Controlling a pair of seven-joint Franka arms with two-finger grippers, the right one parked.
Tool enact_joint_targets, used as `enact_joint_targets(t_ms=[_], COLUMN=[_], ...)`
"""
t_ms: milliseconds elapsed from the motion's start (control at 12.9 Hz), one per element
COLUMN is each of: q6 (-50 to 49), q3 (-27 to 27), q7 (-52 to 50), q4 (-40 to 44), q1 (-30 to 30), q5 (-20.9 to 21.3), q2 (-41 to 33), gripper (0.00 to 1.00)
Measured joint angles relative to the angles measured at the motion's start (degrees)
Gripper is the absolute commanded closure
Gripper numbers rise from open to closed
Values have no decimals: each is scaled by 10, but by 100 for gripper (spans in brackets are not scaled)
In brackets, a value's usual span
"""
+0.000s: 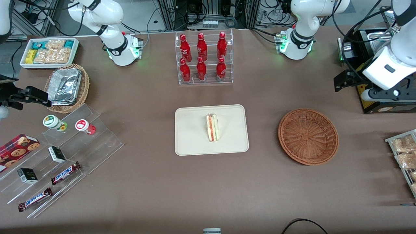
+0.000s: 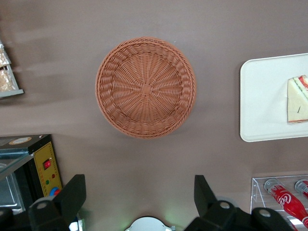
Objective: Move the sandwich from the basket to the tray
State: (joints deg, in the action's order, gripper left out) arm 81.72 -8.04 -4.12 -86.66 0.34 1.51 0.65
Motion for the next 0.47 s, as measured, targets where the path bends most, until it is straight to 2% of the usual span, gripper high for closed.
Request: enact_joint_targets(t_ms=[233,465], q6=[15,22], q3=[24,27], q7=[0,0], q4=[-34,-34], q1=[-8,-10], q5=[0,-1], q2=[-32,-29], gripper=[1,1])
